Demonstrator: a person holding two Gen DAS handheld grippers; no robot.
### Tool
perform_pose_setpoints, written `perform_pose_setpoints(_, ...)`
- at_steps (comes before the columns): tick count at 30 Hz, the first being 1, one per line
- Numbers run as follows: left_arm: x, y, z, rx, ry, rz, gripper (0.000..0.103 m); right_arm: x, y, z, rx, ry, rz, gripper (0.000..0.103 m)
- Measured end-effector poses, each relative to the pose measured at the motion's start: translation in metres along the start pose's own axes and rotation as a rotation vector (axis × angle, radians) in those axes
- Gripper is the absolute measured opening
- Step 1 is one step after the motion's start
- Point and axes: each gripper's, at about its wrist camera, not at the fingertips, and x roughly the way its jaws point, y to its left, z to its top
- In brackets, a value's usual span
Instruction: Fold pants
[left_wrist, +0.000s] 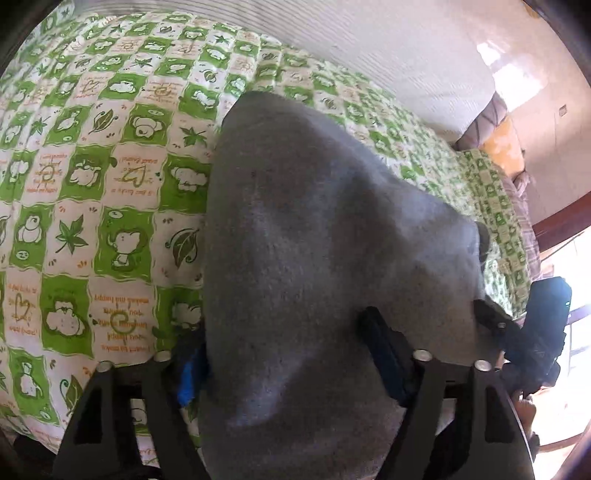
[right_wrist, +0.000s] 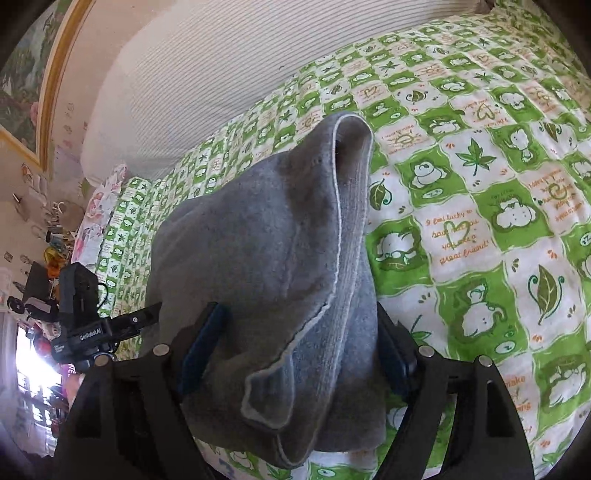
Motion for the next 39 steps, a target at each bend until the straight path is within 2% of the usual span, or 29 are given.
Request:
perform_pose_setpoints(2,-0.004,0.004,0.002,-0.024,-0.008,-0.016,0.056,-0.001,0.000,0.000,-0.003,-0.003,0.001,0.064)
perform_pose_setpoints(4,-0.012,0.004,0.002,-0.018,-0.027,-0.007,0.044,-0.003,0.004,0.001,-0.012,-0.003,0.016,0.050)
perform_pose_setpoints(8,-0.026,0.001,0.002,-0.006,-0.067,0.006,0.025,-0.007,0.025,0.002,-0.106,-0.012,-0.044,0.040)
perform_pose_setpoints(11,-0.033,0.000,0.002,-0.002,-0.090,0.003,0.020,-0.013,0.040,0.005,-0.152,-0.038,-0.067,0.037)
perform_pose_setpoints(20,-0.061,-0.011,0.002,0.035,-0.169,0.046,0.017,-0.026,0.070,0.016,-0.203,-0.093,-0.012,0.035)
perform_pose_setpoints(26,-0.087,0.006,0.011,0.002,-0.234,0.064,0.017,-0.018,0.096,0.026,-0.242,-0.109,0.031,0.035)
perform_pose_setpoints(33,-0.104,0.039,0.026,-0.060,-0.286,0.122,0.017,0.018,0.133,0.047,-0.313,-0.098,0.070,0.035)
perform_pose_setpoints(39,-0.111,0.057,0.041,-0.076,-0.312,0.166,0.017,0.049,0.157,0.060,-0.364,-0.092,0.081,0.035)
